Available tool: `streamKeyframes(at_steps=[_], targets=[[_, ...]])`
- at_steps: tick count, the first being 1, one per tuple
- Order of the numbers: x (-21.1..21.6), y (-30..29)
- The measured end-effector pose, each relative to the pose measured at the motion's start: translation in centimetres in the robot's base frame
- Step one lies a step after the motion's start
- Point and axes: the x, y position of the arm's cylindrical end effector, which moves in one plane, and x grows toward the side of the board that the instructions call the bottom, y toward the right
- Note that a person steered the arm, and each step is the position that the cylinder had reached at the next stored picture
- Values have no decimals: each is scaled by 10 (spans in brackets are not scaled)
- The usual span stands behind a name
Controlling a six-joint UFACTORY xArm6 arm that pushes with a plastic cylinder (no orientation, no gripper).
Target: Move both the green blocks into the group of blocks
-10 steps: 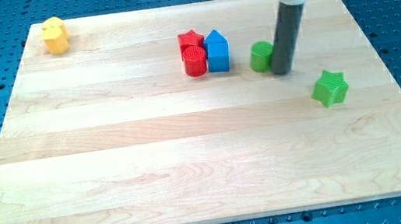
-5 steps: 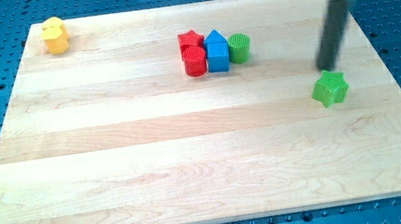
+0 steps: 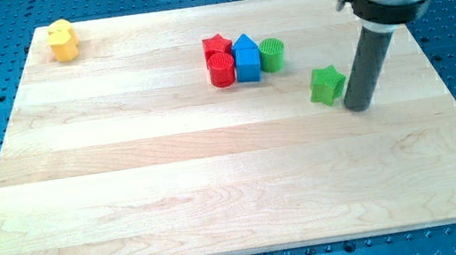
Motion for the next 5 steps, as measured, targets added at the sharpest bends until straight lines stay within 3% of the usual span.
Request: streamKeyframes(at_steps=[5], targets=[[-27,-73]])
